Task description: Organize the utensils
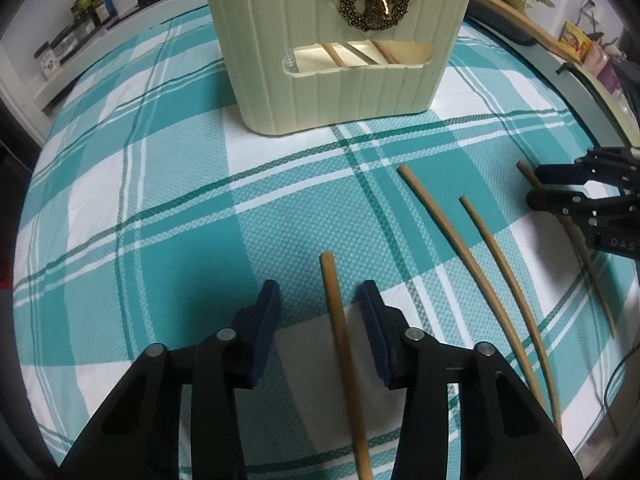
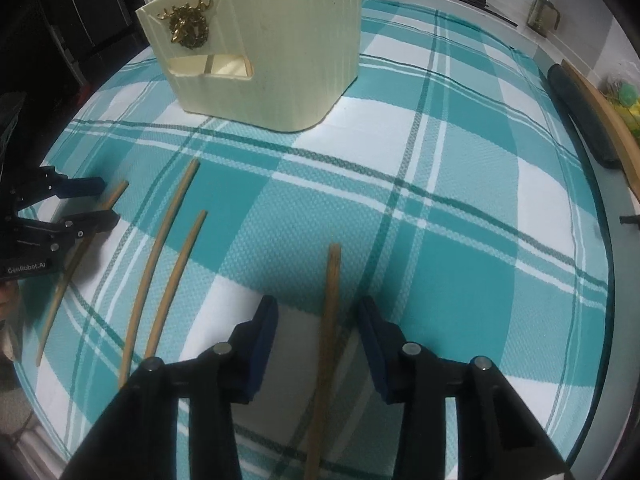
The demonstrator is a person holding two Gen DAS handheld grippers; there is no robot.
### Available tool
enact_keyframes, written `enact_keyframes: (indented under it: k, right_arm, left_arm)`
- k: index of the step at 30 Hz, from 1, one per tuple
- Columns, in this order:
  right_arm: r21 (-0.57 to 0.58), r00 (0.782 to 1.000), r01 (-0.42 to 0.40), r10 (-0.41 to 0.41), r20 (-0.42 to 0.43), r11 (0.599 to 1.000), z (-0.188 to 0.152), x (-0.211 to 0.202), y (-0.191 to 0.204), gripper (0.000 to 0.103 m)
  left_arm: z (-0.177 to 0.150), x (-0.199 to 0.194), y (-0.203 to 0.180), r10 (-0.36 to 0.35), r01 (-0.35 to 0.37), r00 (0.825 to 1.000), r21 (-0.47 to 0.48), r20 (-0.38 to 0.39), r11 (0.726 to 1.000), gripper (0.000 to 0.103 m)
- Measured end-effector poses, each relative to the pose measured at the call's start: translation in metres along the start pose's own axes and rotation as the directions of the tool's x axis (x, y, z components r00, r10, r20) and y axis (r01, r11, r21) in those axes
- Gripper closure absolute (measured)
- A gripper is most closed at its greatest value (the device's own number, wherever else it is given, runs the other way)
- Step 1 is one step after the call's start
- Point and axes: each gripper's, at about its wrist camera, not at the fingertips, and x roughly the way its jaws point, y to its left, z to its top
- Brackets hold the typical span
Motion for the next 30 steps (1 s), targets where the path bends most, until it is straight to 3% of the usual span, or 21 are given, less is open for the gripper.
enact_keyframes:
  k: [1, 2, 4, 8, 13, 19, 22, 25, 30]
  right_arm:
    - [-0.007, 1.000, 0.015, -0.015, -0.002, 1.000, 0.005, 0.001, 0.001, 0.072]
    - [-0.015, 0.999, 0.034, -0.034, -0.009, 0.999, 0.010, 0.002, 0.001, 0.082]
    - [-0.015, 0.999, 0.028, -0.028, -0.015, 0.999, 0.016, 0.004, 0.001, 0.096]
    - [0.017, 0.999, 0.027, -0.027, 0.022, 0.999, 0.016, 0.000, 0.000, 0.096]
    - [0.082, 0.985, 0.001, -0.015, 0.171, 0.997, 0.008, -0.045, -0.005, 0.096]
    - [0.087, 0.933, 0.001, -0.033, 0.359, 0.996, -0.008, -0.126, 0.011, 0.096]
    - [0.086, 0.892, 0.013, -0.050, 0.449, 0.996, -0.020, -0.163, 0.022, 0.096]
    - [0.082, 0.849, 0.020, -0.061, 0.525, 0.996, -0.036, -0.194, 0.034, 0.096]
    - [0.086, 0.800, 0.028, -0.073, 0.596, 0.996, -0.057, -0.224, 0.051, 0.096]
  left_arm:
    - [0.002, 0.000, -0.002, -0.006, 0.006, 1.000, 0.005, -0.002, 1.000, 0.079]
    - [0.003, 0.000, -0.003, -0.008, 0.008, 1.000, 0.009, -0.003, 1.000, 0.093]
    - [0.002, -0.002, -0.006, 0.009, -0.009, 1.000, 0.016, 0.010, 1.000, 0.096]
    - [-0.002, -0.019, -0.002, 0.018, -0.017, 0.997, -0.011, 0.072, 1.000, 0.098]
    - [-0.007, -0.077, 0.007, 0.002, 0.010, 0.978, -0.059, 0.207, 0.998, 0.098]
    - [-0.022, -0.155, 0.010, -0.007, 0.042, 0.927, -0.087, 0.374, 0.995, 0.098]
    - [-0.035, -0.187, 0.009, -0.004, 0.050, 0.894, -0.091, 0.448, 0.995, 0.098]
    - [-0.045, -0.209, 0.009, -0.012, 0.067, 0.869, -0.094, 0.495, 0.993, 0.098]
    - [-0.058, -0.225, 0.005, -0.024, 0.093, 0.842, -0.101, 0.540, 0.991, 0.098]
